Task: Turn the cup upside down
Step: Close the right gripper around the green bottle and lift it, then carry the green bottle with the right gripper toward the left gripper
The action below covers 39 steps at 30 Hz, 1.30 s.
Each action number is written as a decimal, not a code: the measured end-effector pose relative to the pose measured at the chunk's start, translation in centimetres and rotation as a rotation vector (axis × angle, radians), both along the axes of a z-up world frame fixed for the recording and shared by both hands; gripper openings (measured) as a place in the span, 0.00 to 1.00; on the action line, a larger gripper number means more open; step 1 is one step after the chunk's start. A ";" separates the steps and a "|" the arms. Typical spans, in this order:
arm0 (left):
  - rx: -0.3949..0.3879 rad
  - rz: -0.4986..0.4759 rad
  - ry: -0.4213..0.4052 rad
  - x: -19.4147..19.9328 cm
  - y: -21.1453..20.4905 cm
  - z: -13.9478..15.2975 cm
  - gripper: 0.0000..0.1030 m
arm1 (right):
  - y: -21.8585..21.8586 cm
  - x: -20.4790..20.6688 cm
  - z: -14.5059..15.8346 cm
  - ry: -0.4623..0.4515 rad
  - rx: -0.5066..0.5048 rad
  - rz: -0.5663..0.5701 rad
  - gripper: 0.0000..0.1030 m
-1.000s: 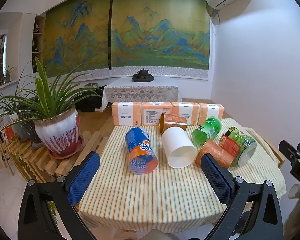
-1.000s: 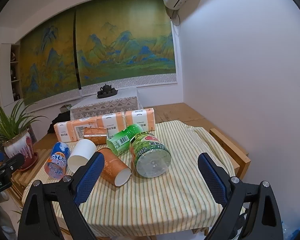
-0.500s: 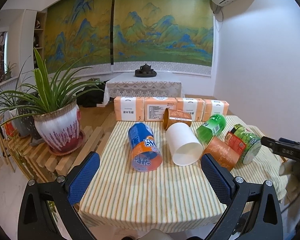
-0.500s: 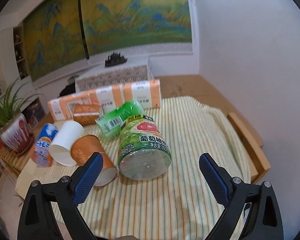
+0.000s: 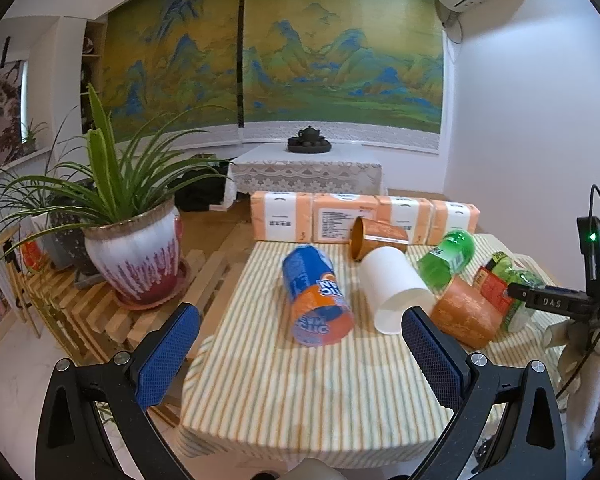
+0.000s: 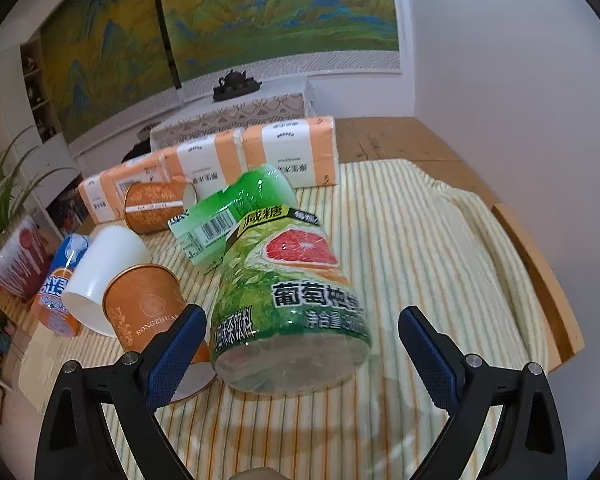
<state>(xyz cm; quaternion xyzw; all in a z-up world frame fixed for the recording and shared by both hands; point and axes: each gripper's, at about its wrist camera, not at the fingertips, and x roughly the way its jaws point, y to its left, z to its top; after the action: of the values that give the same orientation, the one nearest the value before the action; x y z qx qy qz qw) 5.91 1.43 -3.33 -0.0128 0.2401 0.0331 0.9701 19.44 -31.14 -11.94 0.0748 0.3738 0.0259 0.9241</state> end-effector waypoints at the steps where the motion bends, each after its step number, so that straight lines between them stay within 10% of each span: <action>1: -0.001 0.004 0.000 0.0 0.1 0.0 0.99 | 0.0 0.2 -0.2 0.003 -0.001 -0.001 0.92; 22: -0.007 0.033 -0.007 -0.7 1.6 -0.1 0.99 | -1.0 -3.7 2.9 -0.132 0.017 -0.074 0.82; 39: -0.035 0.085 -0.007 -3.7 5.4 -0.7 0.99 | 11.4 -11.8 2.4 -0.151 0.058 0.096 0.82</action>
<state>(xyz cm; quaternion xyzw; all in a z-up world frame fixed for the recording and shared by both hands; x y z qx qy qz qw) 2.18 6.88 -3.98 -0.0398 0.2365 0.0699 0.9683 7.68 -19.72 -9.52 0.0816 0.3051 0.0866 0.9449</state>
